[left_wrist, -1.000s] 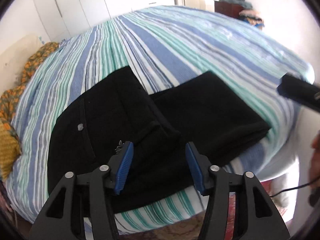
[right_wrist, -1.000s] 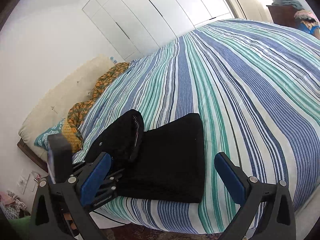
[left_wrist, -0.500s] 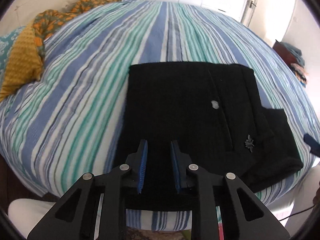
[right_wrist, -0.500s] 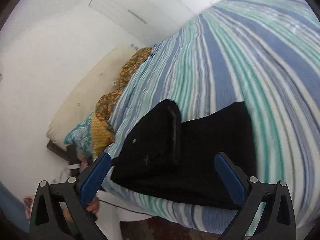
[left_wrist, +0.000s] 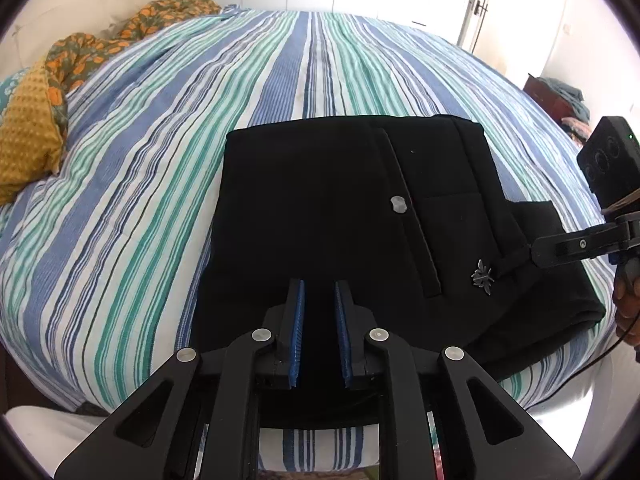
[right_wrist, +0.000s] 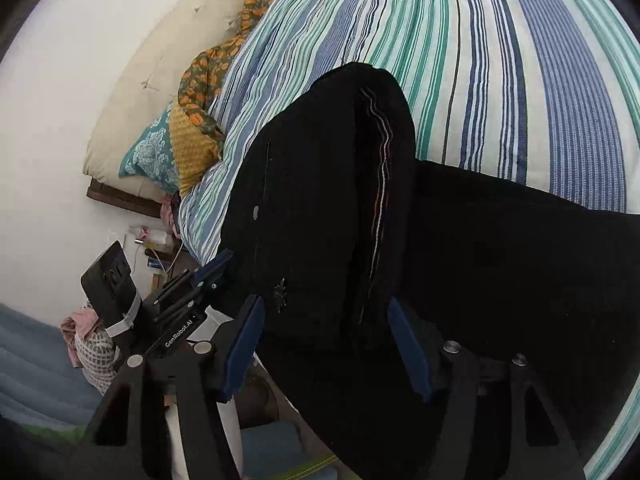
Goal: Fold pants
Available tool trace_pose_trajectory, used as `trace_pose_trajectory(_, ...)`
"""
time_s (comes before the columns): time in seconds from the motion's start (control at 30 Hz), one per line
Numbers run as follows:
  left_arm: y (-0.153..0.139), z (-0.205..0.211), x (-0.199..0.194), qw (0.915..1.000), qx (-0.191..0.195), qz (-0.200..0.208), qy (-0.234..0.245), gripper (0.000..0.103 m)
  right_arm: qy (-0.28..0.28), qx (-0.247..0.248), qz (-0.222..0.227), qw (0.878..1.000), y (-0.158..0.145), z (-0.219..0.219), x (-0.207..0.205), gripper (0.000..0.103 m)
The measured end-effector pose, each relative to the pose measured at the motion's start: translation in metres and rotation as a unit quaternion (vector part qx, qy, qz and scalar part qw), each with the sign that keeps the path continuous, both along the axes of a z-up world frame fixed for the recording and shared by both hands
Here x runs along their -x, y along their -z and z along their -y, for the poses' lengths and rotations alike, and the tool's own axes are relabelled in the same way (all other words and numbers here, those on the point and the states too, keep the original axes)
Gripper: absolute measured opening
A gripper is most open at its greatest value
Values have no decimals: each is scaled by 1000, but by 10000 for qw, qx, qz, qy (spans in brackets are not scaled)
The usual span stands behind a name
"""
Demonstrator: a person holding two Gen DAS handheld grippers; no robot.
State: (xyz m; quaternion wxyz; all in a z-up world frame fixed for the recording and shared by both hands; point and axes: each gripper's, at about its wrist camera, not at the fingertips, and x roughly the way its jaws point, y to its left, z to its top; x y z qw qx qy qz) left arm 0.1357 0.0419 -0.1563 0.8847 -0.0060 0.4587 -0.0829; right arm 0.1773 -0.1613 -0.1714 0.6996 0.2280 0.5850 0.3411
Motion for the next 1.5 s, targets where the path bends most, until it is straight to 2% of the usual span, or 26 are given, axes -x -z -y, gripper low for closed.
trace_pose_trajectory(0.03,0,0,0,10000,-12,-1,1,15,-71,-97,-69,9999,1,-1,0,45)
trace_pose_trajectory(0.1,2,0,-1,10000,-11,4,-7,15,-166,-119,-92,9997,1,-4,1,40)
trace_pose_trajectory(0.2,3,0,-2,10000,-1,16,-22,15,-226,-144,-87,9996,1,-6,-2,39)
trace_pose_trajectory(0.33,2,0,-1,9999,-102,59,-41,16,-283,199,-199,9992,11,-23,-8,42)
trace_pose_trajectory(0.37,-1,-2,-1,9999,-89,72,-74,18,-301,322,-130,9989,11,-28,-8,39)
trace_pose_trajectory(0.4,-8,-6,1,9998,-27,77,-168,21,-292,404,-12,9988,8,-31,-8,30)
trace_pose_trajectory(0.43,-16,-12,4,9995,69,142,-275,31,-242,372,65,9990,1,-32,-6,21)
trace_pose_trajectory(0.47,-26,-18,9,9987,206,277,-379,41,-158,278,177,9993,-9,-29,-3,20)
trace_pose_trajectory(0.5,-38,-24,14,9974,330,425,-469,46,-84,166,306,9994,-21,-26,2,19)
trace_pose_trajectory(0.53,-48,-29,19,9962,417,537,-544,54,8,22,458,9989,-36,-20,7,18)
trace_pose_trajectory(0.57,-56,-33,23,9952,492,620,-582,56,108,-135,575,9982,-50,-13,12,18)
trace_pose_trajectory(0.67,-73,-38,30,9937,659,686,-597,56,284,-358,882,9951,-89,5,31,18)
trace_pose_trajectory(0.83,-77,-24,39,9943,700,705,-387,59,758,-586,1013,9902,-116,58,72,18)
trace_pose_trajectory(0.9,-70,-16,36,9954,662,612,-312,60,955,-530,924,9897,-111,80,87,18)
trace_pose_trajectory(1.0,-54,-1,33,9975,579,365,-169,59,1389,-294,485,9887,-76,111,105,17)
trace_pose_trajectory(1.07,-43,11,32,9992,350,202,-1,59,1585,-77,210,9871,-46,123,113,16)
trace_pose_trajectory(1.13,-33,22,30,9999,4,5,130,59,1734,25,144,9847,-26,134,113,16)
trace_pose_trajectory(1.2,-31,29,33,9996,-142,-57,225,59,1840,3,197,9827,-23,133,110,17)
trace_pose_trajectory(1.27,-39,27,37,9997,-120,46,229,59,1798,261,263,9830,-30,129,104,27)
trace_pose_trajectory(1.33,-48,24,36,9997,-63,145,175,60,1679,765,575,9811,-51,125,99,30)
trace_pose_trajectory(1.4,-52,23,29,9998,-9,165,113,60,1625,1312,1108,9716,-81,120,91,31)
trace_pose_trajectory(1.5,-48,29,13,9999,-47,73,88,60,1355,1438,1707,9653,-118,104,68,31)
